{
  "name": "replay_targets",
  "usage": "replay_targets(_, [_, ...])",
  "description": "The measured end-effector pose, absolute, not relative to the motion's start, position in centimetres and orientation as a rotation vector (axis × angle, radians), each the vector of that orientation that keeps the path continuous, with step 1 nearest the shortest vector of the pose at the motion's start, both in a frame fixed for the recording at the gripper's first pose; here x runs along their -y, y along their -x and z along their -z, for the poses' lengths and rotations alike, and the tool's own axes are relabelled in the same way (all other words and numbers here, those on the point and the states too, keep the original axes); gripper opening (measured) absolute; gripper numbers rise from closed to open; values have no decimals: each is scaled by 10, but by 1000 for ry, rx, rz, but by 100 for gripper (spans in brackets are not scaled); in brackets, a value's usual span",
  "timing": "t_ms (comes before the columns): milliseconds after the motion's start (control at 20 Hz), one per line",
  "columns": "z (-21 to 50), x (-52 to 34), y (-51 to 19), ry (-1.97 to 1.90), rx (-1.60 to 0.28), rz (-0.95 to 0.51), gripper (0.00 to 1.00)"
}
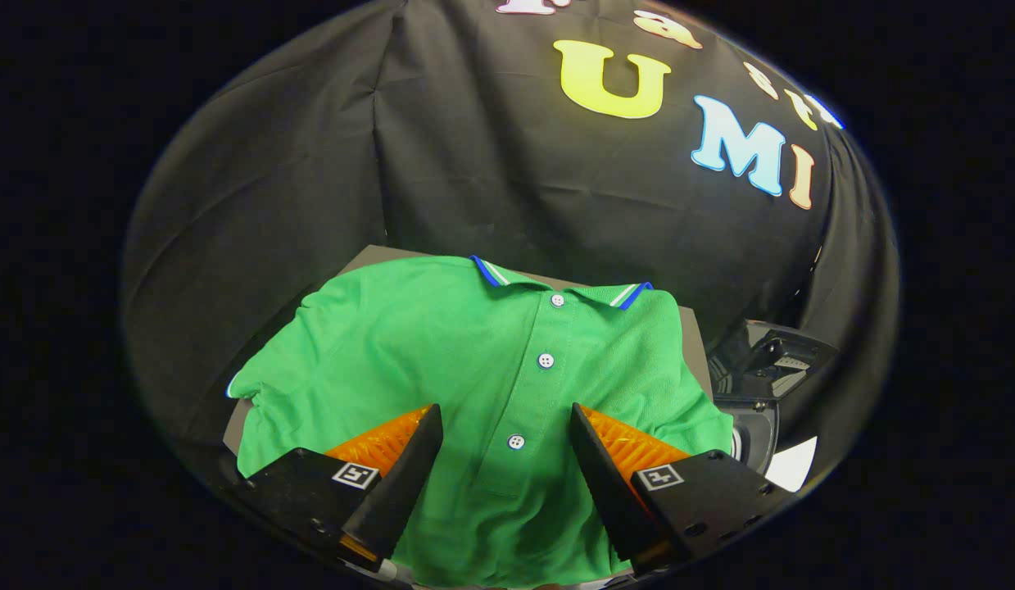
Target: Put the clothes into the washing machine and then close the washing machine lid.
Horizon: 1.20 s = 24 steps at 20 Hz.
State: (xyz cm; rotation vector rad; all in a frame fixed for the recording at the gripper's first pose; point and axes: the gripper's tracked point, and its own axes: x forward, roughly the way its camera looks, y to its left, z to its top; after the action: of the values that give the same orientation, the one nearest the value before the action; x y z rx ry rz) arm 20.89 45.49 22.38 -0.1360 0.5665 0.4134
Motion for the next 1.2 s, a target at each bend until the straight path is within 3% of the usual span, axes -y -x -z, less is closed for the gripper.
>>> replay_targets(300, [-225,-460,-207,103,-648,-483,91])
replay_targets(550, [-224,-462,-207,154,-624,-521,24])
replay_targets(700, [-221,-460,-207,131,-617,-516,2])
replay_targets(1200, [-221,-458,-207,-22,-663,-536,2])
